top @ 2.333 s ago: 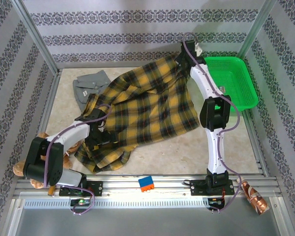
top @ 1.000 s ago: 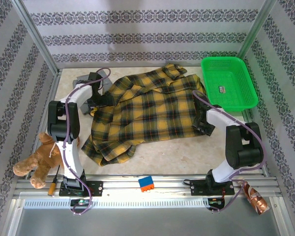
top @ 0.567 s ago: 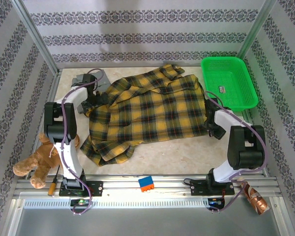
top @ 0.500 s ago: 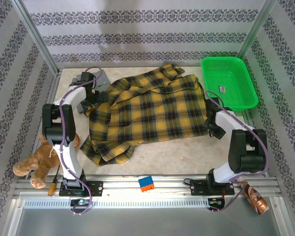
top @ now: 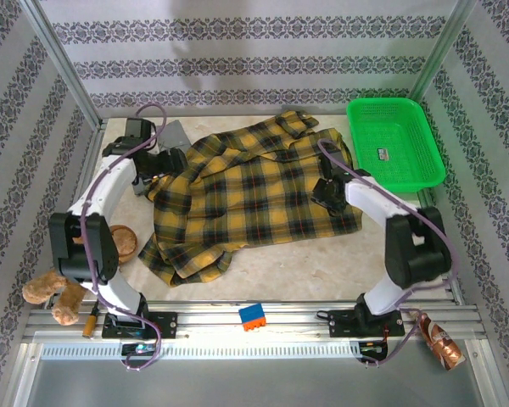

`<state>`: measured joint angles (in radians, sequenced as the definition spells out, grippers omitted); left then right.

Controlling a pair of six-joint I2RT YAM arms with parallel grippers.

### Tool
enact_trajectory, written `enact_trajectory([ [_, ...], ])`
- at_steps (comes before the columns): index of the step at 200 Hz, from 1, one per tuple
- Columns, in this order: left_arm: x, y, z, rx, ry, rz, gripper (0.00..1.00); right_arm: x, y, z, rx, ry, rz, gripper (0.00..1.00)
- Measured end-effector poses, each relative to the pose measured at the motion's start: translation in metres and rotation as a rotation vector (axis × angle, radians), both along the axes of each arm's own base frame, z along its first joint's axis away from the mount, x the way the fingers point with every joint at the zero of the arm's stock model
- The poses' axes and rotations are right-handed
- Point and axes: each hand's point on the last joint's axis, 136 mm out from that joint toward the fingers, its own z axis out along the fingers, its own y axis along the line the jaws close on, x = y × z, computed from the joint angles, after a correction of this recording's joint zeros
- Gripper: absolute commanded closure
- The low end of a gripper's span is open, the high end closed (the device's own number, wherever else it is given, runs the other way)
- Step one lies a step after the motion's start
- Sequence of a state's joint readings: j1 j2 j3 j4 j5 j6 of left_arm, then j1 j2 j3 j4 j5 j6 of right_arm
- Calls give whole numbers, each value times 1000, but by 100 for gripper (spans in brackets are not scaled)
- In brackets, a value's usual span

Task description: Fold and stack the long sleeve shirts

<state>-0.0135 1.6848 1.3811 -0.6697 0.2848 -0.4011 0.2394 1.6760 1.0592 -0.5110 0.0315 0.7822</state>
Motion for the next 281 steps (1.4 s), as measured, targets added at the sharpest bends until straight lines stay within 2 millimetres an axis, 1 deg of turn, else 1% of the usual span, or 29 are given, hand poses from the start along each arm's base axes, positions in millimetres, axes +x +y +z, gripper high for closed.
enact_trajectory([
  [17,4,-11,-26,10,59,-39,14,3,-1,-24,-12,58,-31,69],
  [36,10,-26,-44,13,96,-78,14,9,-6,-39,-47,98,-77,69],
  [58,18,-41,-56,9,109,-102,14,22,-14,-33,-92,82,-127,70],
  [80,29,-44,-64,8,115,-92,14,27,-29,-28,-130,77,-185,70],
  [103,44,-41,-74,27,121,-74,13,20,-54,-32,-158,106,-261,70],
  [120,54,-37,-87,54,135,-60,13,5,-73,-40,-178,142,-313,71],
  [129,59,-34,-95,70,145,-51,13,0,-80,-39,-182,146,-330,75],
  [138,62,-31,-103,85,158,-39,13,-5,-86,-38,-190,148,-346,74],
  [142,63,-30,-107,91,164,-34,13,-7,-89,-38,-191,150,-353,76],
  [147,64,-27,-111,98,169,-26,13,-10,-92,-38,-196,158,-361,77],
  [155,67,-25,-112,105,169,-16,12,-16,-97,-41,-199,168,-374,77],
  [174,76,-20,-106,114,148,13,12,-24,-106,-38,-200,169,-395,74],
  [203,82,-18,-102,78,132,53,6,-38,-121,-39,-200,186,-437,71],
  [217,87,-22,-97,39,112,67,4,-40,-124,-35,-197,177,-444,65],
  [230,90,-26,-87,1,85,79,2,-37,-123,-27,-189,146,-434,57],
  [243,91,-30,-67,-37,45,84,0,-28,-115,-11,-171,78,-399,49],
  [257,87,-33,-33,-65,-15,76,0,-16,-97,9,-145,14,-331,44],
  [260,86,-34,-22,-71,-35,73,0,-13,-91,13,-136,0,-316,43],
  [264,84,-34,-12,-75,-52,71,0,-8,-85,19,-130,-18,-286,42],
  [267,82,-35,0,-80,-71,67,0,-4,-77,25,-119,-34,-262,41],
  [271,79,-35,11,-82,-90,63,0,0,-71,30,-115,-50,-238,40],
  [281,66,-35,45,-88,-140,50,0,10,-50,43,-87,-91,-167,36],
])
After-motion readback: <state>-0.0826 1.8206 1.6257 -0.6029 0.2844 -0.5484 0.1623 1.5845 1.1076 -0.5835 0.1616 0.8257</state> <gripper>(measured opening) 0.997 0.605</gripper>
